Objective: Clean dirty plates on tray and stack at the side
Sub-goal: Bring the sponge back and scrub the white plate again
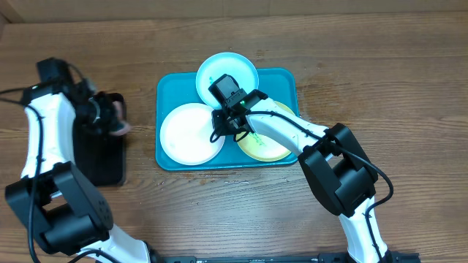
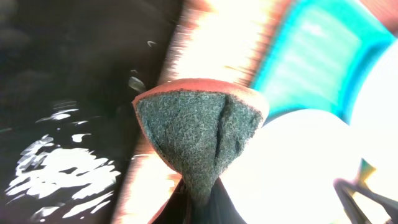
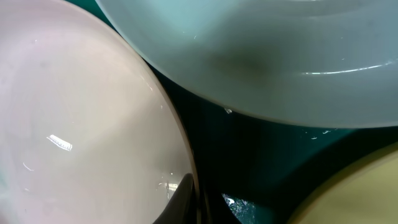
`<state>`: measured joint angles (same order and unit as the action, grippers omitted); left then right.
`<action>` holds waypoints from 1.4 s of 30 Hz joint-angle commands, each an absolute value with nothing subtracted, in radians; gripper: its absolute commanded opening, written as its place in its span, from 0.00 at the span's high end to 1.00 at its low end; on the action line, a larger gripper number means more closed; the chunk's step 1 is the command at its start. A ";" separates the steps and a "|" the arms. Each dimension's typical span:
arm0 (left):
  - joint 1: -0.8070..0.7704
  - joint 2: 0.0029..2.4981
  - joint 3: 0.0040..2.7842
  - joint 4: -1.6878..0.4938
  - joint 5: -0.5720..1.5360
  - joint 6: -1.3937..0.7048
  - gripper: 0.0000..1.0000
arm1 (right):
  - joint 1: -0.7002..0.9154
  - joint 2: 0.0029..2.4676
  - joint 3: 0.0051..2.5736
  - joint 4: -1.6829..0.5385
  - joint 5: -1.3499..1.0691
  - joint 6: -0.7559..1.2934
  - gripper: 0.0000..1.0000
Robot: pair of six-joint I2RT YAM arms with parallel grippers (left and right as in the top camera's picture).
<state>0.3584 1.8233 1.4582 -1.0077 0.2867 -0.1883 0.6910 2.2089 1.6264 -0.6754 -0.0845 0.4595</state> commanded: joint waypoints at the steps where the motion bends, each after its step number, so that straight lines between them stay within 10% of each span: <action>1: 0.246 1.805 1.448 -1.005 0.437 -0.059 0.96 | 0.693 2.219 1.622 -0.673 -0.035 0.465 0.96; 19: -0.093 1.813 1.089 -0.609 0.271 -0.283 0.96 | 0.693 2.219 1.622 -0.686 -0.035 0.465 0.96; 35: -0.101 1.806 1.042 -0.604 -0.434 -0.405 0.96 | 0.693 2.219 1.622 -0.689 -0.035 0.465 0.96; 42: -0.102 1.757 1.122 -0.613 -0.228 -0.405 0.96 | 0.693 2.219 1.622 -0.681 -0.035 0.464 0.96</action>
